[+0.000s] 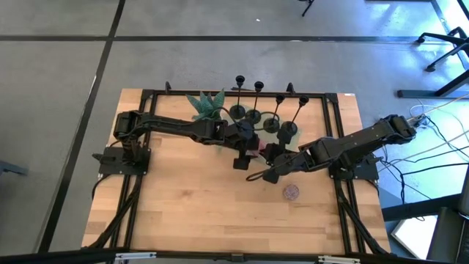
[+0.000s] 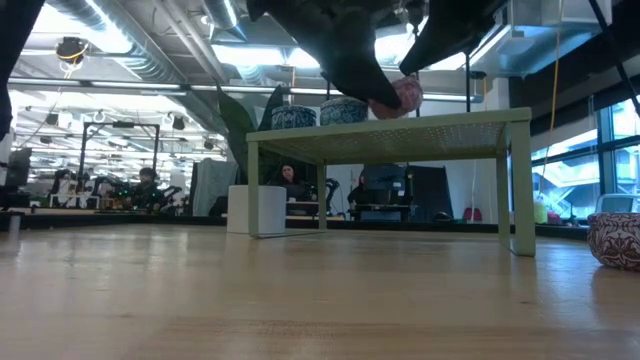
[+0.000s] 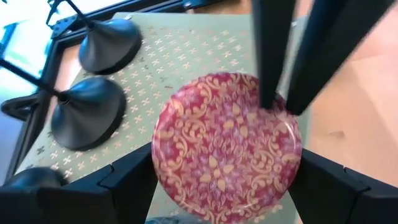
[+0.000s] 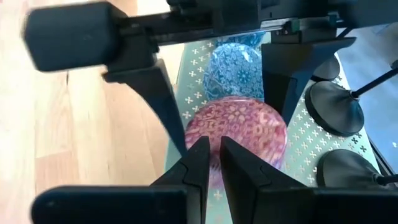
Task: Stock candles and holders on shelf
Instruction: Align the pink scented candle with the other scented candles on the shelf
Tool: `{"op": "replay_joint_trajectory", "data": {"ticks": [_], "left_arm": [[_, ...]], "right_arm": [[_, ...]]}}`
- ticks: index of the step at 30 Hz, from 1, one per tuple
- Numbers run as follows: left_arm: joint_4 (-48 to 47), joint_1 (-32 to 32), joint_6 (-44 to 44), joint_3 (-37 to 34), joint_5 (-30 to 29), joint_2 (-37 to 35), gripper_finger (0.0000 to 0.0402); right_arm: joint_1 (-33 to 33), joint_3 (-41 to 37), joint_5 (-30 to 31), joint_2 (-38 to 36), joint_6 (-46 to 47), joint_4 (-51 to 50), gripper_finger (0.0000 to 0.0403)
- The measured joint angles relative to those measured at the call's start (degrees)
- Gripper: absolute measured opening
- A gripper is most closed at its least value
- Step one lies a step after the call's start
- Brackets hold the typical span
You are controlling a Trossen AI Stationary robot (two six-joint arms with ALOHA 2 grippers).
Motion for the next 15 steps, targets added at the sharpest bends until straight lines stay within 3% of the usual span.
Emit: {"op": "replay_joint_trajectory", "data": {"ticks": [5, 15], "left_arm": [[0.2, -0.1, 0.0, 0.0, 3.4, 0.0, 0.0306], [1.2, -0.2, 0.5, 0.1, 4.4, 2.1, 0.0309]], "right_arm": [[0.0, 0.0, -1.3, 0.0, 0.0, 0.1, 0.0044], [-0.1, -0.1, -1.0, -0.1, -0.1, -0.3, 0.0044]]}}
